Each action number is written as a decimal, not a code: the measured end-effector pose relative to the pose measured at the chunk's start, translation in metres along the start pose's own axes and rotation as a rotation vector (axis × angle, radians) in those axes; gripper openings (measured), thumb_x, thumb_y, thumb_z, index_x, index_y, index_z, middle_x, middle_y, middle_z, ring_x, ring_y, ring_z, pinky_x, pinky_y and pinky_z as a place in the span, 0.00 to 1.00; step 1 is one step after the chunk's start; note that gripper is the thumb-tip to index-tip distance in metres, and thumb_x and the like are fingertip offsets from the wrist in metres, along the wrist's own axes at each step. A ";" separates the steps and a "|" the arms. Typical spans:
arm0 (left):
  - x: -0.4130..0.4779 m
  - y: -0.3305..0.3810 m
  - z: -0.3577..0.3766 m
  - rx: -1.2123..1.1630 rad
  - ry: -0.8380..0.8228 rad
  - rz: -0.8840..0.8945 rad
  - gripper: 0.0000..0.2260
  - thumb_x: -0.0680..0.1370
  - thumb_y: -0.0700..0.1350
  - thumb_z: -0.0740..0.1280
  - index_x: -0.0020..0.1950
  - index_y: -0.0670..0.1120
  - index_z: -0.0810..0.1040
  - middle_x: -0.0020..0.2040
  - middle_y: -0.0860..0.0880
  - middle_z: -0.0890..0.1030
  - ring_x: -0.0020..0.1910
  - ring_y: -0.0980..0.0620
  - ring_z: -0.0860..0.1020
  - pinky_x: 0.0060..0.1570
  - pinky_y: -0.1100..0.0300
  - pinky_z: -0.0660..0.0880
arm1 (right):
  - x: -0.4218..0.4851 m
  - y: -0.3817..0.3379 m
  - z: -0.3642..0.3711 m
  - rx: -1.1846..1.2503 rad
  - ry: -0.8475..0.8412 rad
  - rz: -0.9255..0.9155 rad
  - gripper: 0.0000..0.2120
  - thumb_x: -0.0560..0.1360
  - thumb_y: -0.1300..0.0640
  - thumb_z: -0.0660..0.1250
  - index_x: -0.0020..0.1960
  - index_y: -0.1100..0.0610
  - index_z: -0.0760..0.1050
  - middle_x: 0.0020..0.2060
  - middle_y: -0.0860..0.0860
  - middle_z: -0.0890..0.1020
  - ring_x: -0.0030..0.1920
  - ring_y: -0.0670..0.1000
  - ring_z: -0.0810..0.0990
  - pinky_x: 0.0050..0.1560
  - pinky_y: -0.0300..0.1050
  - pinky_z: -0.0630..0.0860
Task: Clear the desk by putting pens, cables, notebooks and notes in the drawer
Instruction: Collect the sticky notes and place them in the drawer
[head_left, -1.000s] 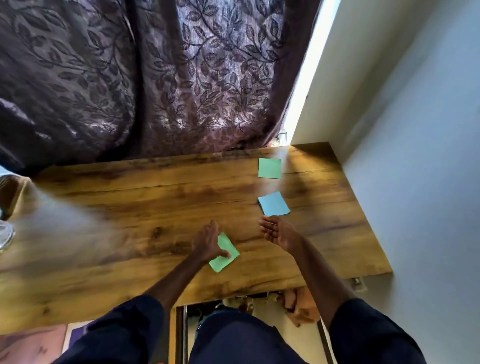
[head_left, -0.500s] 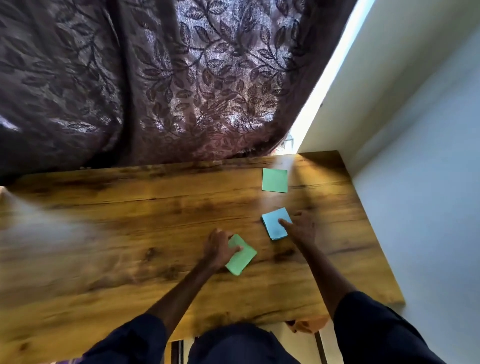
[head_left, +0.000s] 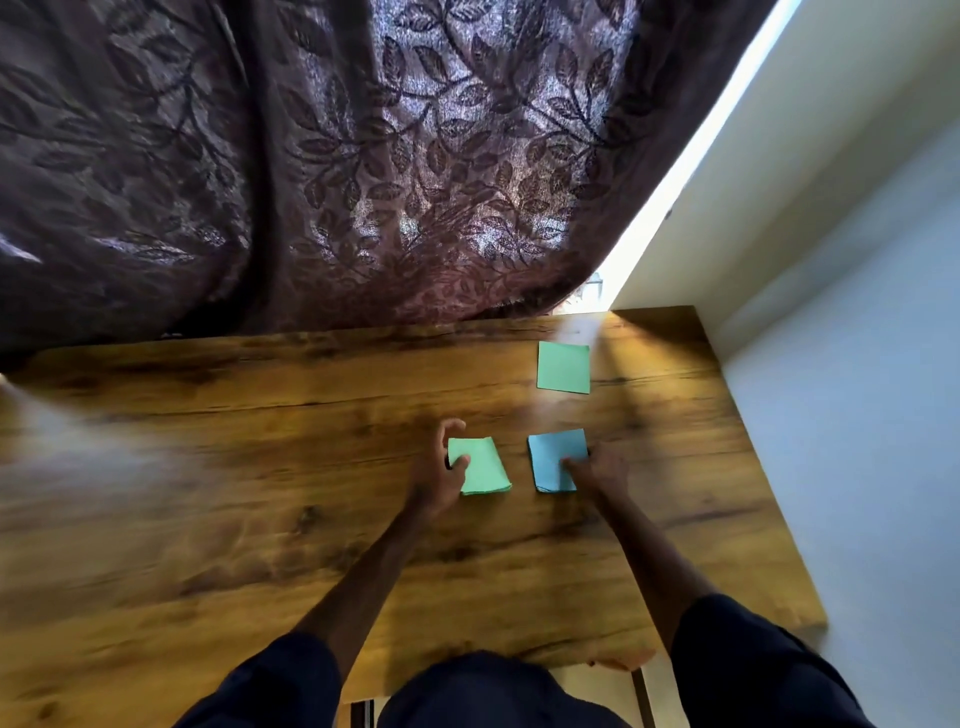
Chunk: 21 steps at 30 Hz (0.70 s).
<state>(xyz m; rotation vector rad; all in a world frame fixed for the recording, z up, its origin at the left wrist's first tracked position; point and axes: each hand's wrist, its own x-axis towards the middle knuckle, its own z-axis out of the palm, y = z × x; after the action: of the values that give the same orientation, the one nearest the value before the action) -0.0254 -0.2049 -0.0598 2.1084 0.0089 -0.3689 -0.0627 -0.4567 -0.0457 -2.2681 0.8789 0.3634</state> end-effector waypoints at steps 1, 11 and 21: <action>0.003 -0.002 0.001 0.017 -0.009 0.016 0.14 0.80 0.41 0.68 0.61 0.56 0.75 0.59 0.55 0.79 0.44 0.55 0.81 0.36 0.55 0.81 | 0.000 -0.001 0.001 0.002 0.027 -0.041 0.20 0.76 0.51 0.70 0.61 0.64 0.79 0.55 0.59 0.83 0.55 0.59 0.81 0.45 0.44 0.71; 0.018 -0.001 0.006 0.052 -0.015 0.050 0.14 0.81 0.36 0.62 0.51 0.56 0.79 0.58 0.52 0.82 0.51 0.56 0.81 0.42 0.56 0.80 | 0.012 -0.019 -0.019 0.377 -0.040 -0.044 0.14 0.81 0.60 0.65 0.64 0.65 0.77 0.54 0.57 0.83 0.44 0.46 0.81 0.41 0.42 0.80; 0.017 0.005 0.000 -0.059 0.128 -0.040 0.10 0.80 0.41 0.69 0.60 0.50 0.74 0.51 0.53 0.80 0.43 0.57 0.82 0.31 0.62 0.80 | 0.007 -0.009 -0.032 0.512 -0.252 0.064 0.16 0.82 0.56 0.64 0.66 0.63 0.73 0.57 0.59 0.80 0.46 0.50 0.80 0.32 0.38 0.76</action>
<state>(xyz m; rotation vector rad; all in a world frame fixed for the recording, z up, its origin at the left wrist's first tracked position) -0.0088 -0.2097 -0.0598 2.0726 0.1358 -0.2540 -0.0510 -0.4767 -0.0208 -1.6875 0.8045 0.3909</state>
